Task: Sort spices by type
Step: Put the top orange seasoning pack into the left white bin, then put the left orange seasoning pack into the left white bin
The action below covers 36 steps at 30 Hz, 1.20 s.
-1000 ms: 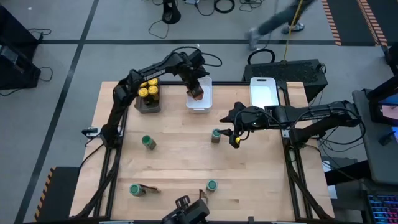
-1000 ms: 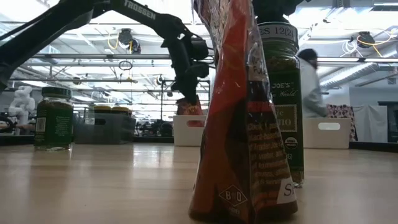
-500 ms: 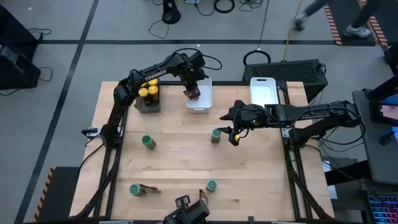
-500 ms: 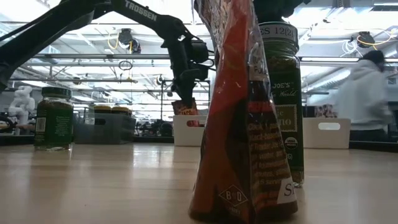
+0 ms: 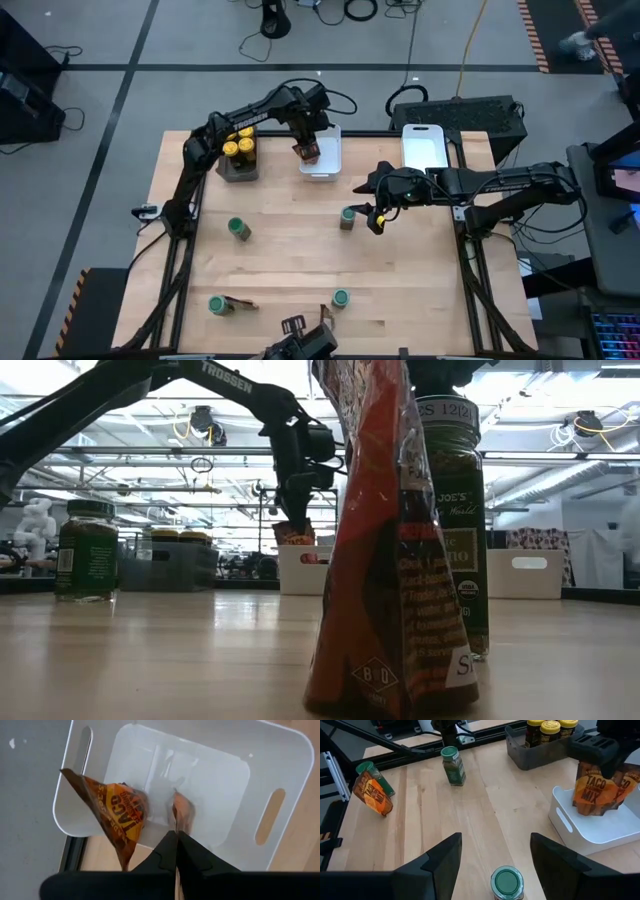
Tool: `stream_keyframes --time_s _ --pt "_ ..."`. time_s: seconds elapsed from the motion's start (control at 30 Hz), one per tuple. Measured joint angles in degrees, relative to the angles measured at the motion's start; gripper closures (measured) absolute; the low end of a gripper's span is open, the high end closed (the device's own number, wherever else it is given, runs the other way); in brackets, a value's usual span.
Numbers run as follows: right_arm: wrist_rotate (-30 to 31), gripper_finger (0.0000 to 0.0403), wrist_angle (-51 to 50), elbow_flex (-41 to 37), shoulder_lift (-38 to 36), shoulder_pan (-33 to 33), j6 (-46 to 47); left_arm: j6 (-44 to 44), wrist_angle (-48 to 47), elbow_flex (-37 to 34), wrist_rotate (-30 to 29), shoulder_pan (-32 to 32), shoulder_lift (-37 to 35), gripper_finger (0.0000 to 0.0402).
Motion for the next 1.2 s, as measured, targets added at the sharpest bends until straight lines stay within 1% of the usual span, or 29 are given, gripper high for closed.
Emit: stream_keyframes --time_s 0.23,0.37,0.6,0.7,0.8,1.07,1.13,1.2 --pt "-0.03 0.0184 -0.02 0.0 0.0 0.0 0.59 0.0 0.06 -0.02 -0.34 -0.24 0.0 0.0341" --pt "-0.34 0.0184 -0.05 0.0 0.0 0.04 1.53 -0.01 0.08 -0.02 -2.4 -0.51 0.0 0.0315" --pt "-0.52 0.0184 -0.07 0.0 0.0 0.04 1.53 -0.04 0.27 -0.04 -2.91 -1.04 0.02 0.028" --pt "-0.52 0.0184 -0.08 0.0 0.0 0.04 1.53 -0.37 -0.49 -0.04 -4.4 -1.33 -0.17 0.0273" --pt "-0.52 0.0184 -0.09 0.0 0.0 0.04 1.53 -0.39 -2.08 0.62 -4.25 -1.59 -1.17 0.0272" --pt "-0.52 0.0184 -0.17 0.0 0.0 0.04 1.1 -0.56 -11.04 9.72 -4.21 -2.02 -3.93 0.0272" --pt "-0.5 0.0184 -0.18 0.0 0.0 0.04 1.09 -1.81 -12.67 10.53 -3.06 -2.42 -5.86 0.0272" --pt "-0.5 0.0184 -0.17 0.0 0.0 0.04 0.92 -3.28 -13.83 10.58 0.58 -2.68 -8.62 0.0272"
